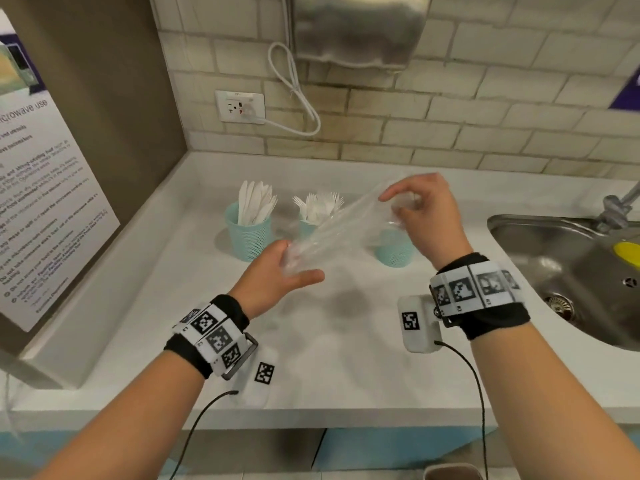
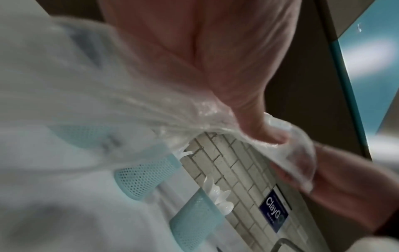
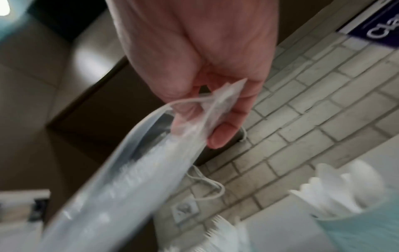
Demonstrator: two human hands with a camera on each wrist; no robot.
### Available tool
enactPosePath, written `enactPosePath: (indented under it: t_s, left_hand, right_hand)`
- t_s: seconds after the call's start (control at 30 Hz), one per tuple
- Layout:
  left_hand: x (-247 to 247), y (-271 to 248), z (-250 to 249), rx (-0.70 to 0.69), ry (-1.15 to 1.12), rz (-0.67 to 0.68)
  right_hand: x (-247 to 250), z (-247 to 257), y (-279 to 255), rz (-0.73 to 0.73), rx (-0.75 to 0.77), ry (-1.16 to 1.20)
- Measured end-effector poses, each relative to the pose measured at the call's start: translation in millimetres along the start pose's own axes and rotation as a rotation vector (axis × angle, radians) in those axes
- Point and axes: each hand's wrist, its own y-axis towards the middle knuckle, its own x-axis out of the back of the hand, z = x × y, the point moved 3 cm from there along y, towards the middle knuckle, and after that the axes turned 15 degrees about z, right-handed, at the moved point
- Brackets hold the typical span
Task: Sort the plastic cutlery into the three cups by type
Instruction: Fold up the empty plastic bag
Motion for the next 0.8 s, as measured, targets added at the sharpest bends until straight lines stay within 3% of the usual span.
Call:
enactPosePath:
  t_s: [0.1,0.17,0.27,0.33,0.4,0.63,0.7,0.8]
  left_hand:
    - [-1.0,2.1,-21.4,-0.110,-0.077,-0.078]
    - [-4.7,6.0,-31.2,-0.115,-0.068,-0.117]
    - [-14.1,12.9,-39.2,-0.109,-0.125,-0.134]
    - [-19.5,16.6,-42.7,-0.116,-0.259,-0.152]
    - [-26.7,20.6,-48.0,-0.116,-0.359,-0.129]
    - [-64.1,24.9,-62.8,-0.078,-0.798,0.119]
    - [-72.3,23.3,-59.9,-0.064,-0.750,0.156]
    - [-85.0,19.9,-43.1,-0.011,-0.420,0.203]
  right_hand:
    - [-27.4,-16.9,-17.2,0.006,-0.078,-0.404]
    - [-47.5,-13.2,-30.2,0.037,0.026,-0.518]
    - [-76.3,1.0,-48.6,0.276,0.156,-0.061]
    - [-87.1,6.1,-61.8,0.356,0.090,0.302]
    - [-92.2,7.1,-72.4,0.339,0.012,0.487]
    - [-87.4,-16.0,-94.9,0.264,-0.200,0.723]
    - [-73.0,-29.1,-108.2,0.190,-0.269,0.687]
    - [-47.8,-49.8,-136.3,0.046,-0.312,0.560]
